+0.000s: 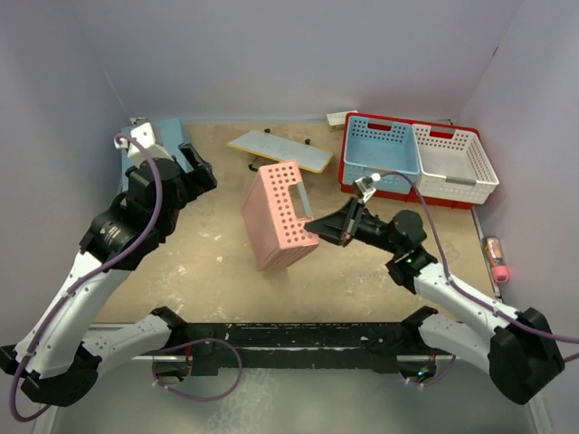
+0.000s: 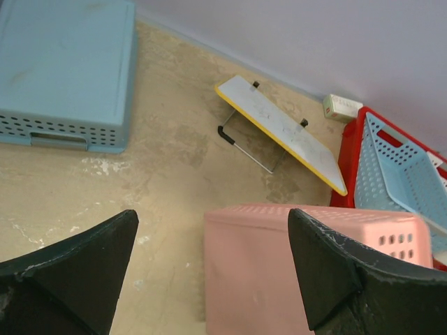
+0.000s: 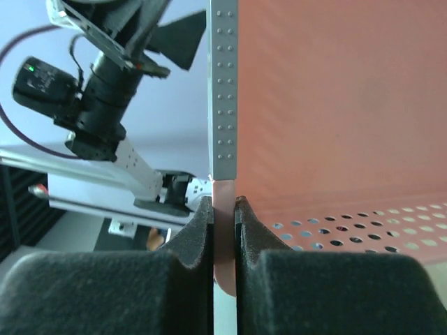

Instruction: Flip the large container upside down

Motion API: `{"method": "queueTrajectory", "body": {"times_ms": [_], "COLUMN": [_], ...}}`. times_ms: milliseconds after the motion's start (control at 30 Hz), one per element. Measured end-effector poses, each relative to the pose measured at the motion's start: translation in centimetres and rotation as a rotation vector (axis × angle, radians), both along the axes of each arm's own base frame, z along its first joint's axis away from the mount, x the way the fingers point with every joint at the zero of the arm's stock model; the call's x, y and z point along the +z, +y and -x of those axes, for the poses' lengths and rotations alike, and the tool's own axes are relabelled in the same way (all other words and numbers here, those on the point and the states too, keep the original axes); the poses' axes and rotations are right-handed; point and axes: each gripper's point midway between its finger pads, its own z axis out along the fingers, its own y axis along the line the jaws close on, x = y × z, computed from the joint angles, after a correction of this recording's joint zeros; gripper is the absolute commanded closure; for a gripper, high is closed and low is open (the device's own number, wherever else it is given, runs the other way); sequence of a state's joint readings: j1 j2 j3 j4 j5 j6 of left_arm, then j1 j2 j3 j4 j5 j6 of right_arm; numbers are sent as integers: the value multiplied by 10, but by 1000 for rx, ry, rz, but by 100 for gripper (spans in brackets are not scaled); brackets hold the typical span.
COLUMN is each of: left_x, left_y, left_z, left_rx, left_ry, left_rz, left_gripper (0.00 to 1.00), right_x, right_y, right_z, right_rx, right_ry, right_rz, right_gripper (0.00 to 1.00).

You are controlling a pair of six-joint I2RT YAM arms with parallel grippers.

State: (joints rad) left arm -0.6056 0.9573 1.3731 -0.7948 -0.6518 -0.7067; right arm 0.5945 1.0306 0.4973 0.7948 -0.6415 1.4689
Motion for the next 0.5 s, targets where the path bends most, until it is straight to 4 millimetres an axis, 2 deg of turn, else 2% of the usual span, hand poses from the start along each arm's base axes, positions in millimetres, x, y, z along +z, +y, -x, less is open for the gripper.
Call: {"method": "queueTrajectory", "body": {"times_ms": [67,200,267,367,500], "left_x": [-9,-20,-22,-23,-30], "left_y": [-5,-12,-14,-17,-20], "left_z": [-2,-5,-5,-5,-7], "left_rx": [-16,-45,-56,-67,-77], "left_ry": [26,57,62,66,74], "left_rz": [-10,-25,-25,-23,-24], "left_gripper": [15,15,15,15,15], "right_x": [-5,-28,-53,-108,-149], "right_y": [-17,-41,-50,-59,-78], "right_z": [-6,-9,-9,1,19], "right_rx": [-54,-129,-159,-178,-206], "right_ry": [17,68,137,277,331], "right_rz": [-12,11,67,242,434], "right_gripper": [97,76,68,53,32]}}
